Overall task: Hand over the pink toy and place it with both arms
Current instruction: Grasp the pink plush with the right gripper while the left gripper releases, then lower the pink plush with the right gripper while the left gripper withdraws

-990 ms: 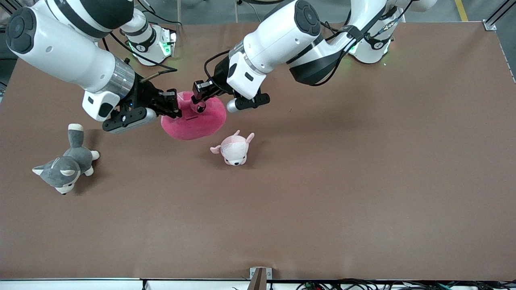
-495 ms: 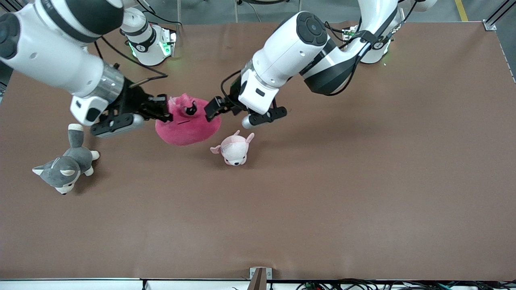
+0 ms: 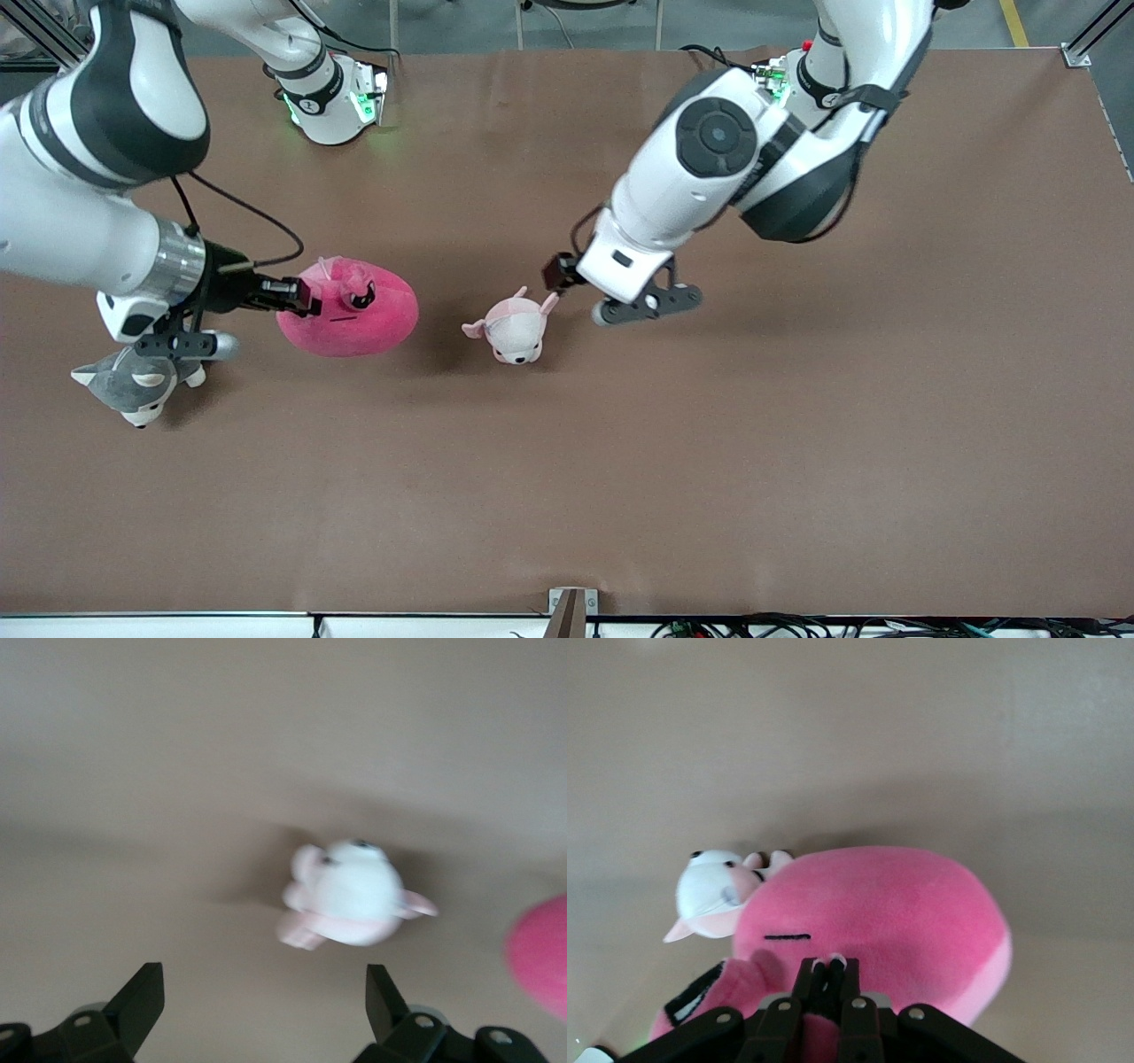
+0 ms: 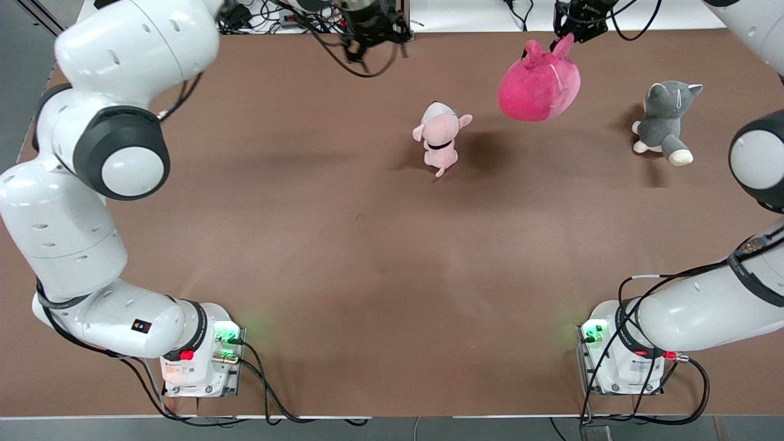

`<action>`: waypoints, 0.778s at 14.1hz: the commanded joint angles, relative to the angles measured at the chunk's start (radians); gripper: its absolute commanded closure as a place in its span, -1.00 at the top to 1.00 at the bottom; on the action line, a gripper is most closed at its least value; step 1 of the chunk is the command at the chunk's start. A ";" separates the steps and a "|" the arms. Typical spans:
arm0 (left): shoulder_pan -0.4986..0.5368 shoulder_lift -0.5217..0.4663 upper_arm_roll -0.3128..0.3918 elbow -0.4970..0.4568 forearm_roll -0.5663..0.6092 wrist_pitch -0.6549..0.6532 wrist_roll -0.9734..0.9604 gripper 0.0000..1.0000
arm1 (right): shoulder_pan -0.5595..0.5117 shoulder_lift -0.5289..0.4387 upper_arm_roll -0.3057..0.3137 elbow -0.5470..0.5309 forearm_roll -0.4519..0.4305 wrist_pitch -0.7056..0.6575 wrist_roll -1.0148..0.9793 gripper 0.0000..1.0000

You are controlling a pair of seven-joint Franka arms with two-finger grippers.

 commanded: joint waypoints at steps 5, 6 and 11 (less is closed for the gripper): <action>0.144 -0.122 -0.004 0.003 0.144 -0.218 0.227 1.00 | -0.127 0.119 0.014 0.006 0.000 0.000 -0.188 -0.95; 0.186 -0.145 -0.006 0.003 0.144 -0.225 0.279 1.00 | -0.136 0.130 0.014 0.006 0.000 0.000 -0.207 -0.95; 0.325 -0.225 -0.009 0.003 0.142 -0.271 0.445 1.00 | -0.182 0.191 0.014 0.011 0.090 0.051 -0.238 -0.94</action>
